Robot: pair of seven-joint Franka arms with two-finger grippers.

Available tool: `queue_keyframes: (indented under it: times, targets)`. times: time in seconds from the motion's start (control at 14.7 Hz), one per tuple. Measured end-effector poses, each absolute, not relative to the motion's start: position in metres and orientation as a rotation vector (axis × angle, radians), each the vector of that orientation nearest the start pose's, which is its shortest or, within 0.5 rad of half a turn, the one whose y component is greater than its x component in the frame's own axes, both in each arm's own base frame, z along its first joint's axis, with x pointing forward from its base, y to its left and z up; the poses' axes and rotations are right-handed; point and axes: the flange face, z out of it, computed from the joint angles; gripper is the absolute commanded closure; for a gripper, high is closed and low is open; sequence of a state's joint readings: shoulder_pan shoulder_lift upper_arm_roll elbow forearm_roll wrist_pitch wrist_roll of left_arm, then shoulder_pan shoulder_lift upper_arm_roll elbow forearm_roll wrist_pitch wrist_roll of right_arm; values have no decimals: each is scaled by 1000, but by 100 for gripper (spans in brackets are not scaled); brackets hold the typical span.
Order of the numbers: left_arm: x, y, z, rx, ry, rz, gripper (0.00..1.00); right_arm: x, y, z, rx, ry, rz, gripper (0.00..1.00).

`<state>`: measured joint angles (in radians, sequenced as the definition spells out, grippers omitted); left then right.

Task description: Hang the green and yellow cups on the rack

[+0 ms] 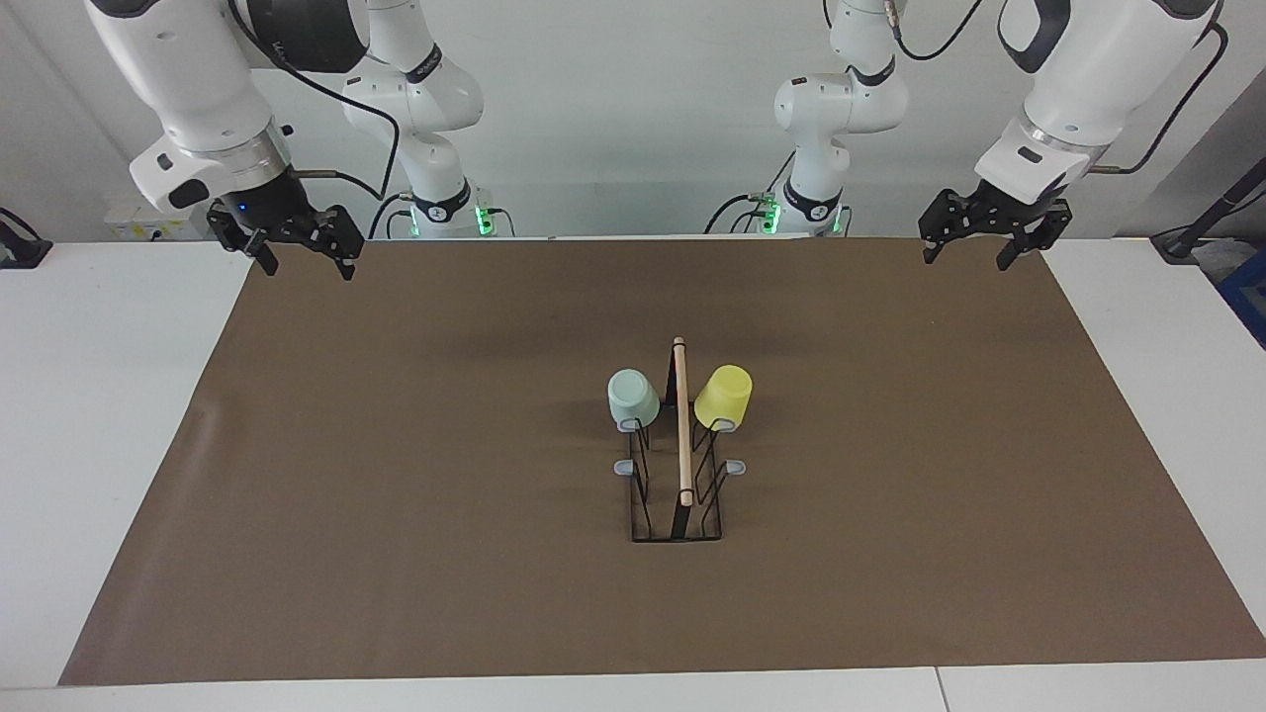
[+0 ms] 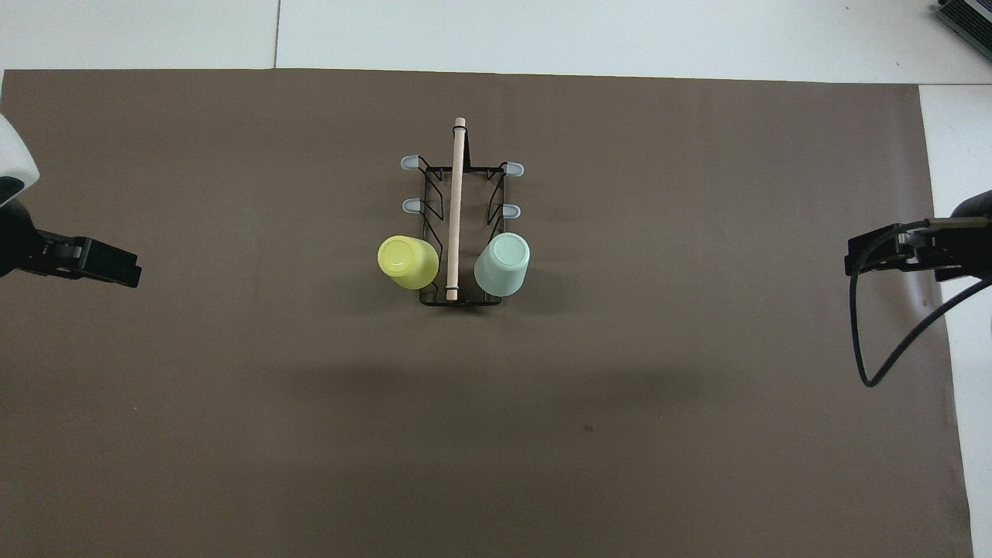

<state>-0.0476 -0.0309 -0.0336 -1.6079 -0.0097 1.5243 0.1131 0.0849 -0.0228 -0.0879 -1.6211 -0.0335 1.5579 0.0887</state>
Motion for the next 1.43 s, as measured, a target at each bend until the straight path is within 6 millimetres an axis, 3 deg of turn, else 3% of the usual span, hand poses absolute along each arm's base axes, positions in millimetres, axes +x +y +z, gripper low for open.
queue_keyframes:
  times: [0.88,1.15,1.43]
  targets:
    - [537,-55,618,-3133,334,80,0,545,-6,612,-3171,145,62,0]
    - [539,-89,607,-3134,394,39,0,545,-4,612,-3171,139,62,0]
    - [539,-139,579,-3155,296,-6,0,545,-4,612,-3171,139,62,0]
